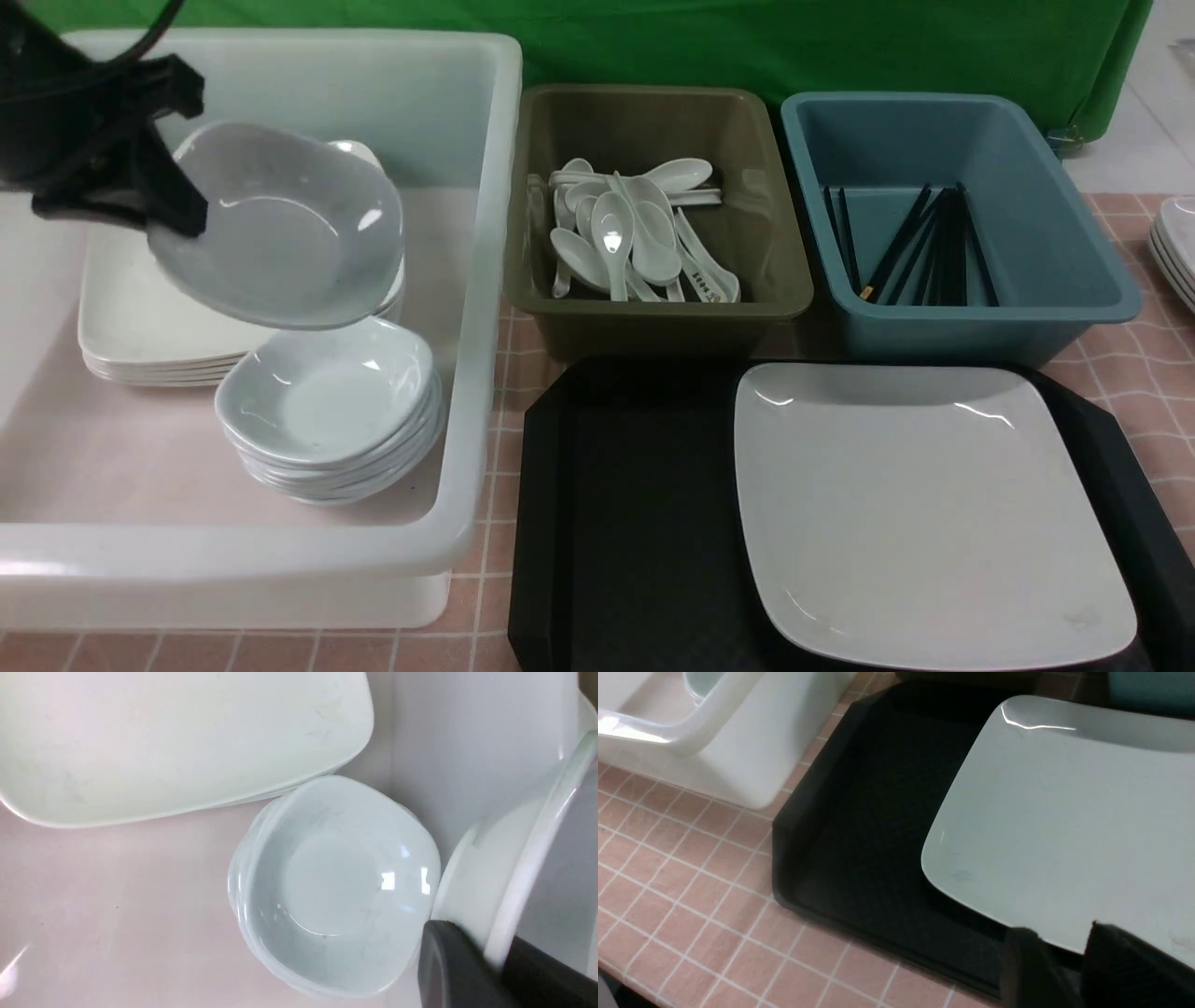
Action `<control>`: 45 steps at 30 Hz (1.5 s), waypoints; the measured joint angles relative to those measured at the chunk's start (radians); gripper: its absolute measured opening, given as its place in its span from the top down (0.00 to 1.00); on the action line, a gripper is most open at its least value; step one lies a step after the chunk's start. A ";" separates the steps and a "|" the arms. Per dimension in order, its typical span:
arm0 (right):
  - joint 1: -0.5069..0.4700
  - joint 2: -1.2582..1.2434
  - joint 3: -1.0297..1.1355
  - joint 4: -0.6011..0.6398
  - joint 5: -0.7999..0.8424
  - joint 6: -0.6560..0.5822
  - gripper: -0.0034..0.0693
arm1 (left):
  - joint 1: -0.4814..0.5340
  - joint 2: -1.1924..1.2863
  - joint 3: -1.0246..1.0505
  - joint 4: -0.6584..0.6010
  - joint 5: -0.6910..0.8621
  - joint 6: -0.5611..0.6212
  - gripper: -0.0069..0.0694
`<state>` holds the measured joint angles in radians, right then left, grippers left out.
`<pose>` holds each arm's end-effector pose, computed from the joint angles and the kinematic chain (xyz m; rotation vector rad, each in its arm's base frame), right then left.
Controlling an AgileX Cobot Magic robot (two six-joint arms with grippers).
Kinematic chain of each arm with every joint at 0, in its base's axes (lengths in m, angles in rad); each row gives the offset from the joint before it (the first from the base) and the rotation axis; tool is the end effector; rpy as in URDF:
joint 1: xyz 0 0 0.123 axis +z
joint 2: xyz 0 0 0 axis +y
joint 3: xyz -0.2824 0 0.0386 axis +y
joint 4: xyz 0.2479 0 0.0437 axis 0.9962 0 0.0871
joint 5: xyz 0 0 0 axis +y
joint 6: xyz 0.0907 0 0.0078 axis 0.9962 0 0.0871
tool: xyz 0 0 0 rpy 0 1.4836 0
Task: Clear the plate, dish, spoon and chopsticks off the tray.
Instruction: Use the left arm to put the small plate into the large storage box on the left
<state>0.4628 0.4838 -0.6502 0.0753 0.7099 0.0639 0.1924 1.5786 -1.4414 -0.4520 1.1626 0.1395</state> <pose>0.0757 0.0428 0.3326 -0.3796 2.0150 0.4164 0.3256 0.0262 0.3376 -0.2123 2.6656 -0.5194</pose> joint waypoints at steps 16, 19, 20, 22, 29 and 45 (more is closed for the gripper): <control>0.000 0.000 0.000 0.000 0.000 -0.001 0.62 | 0.015 0.180 0.042 -0.018 -0.039 0.410 0.89; 0.000 0.000 0.000 0.000 0.000 -0.001 0.62 | 0.011 0.200 0.042 -0.019 -0.042 0.420 0.88; 0.000 0.000 0.000 0.000 0.000 -0.001 0.62 | 0.011 0.205 0.042 -0.019 -0.047 0.421 0.86; 0.000 0.000 0.000 0.000 0.000 -0.001 0.62 | 0.011 0.212 0.042 -0.019 -0.058 0.424 0.82; 0.000 0.000 0.000 0.000 0.000 -0.001 0.62 | 0.011 0.214 0.042 -0.017 -0.067 0.394 0.58; 0.000 0.002 0.000 0.000 0.033 0.016 0.64 | 0.011 0.184 -0.162 0.074 0.045 0.106 0.54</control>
<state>0.4628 0.4860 -0.6502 0.0753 0.7430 0.0803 0.2039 1.7623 -1.6035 -0.3780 1.2076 0.2455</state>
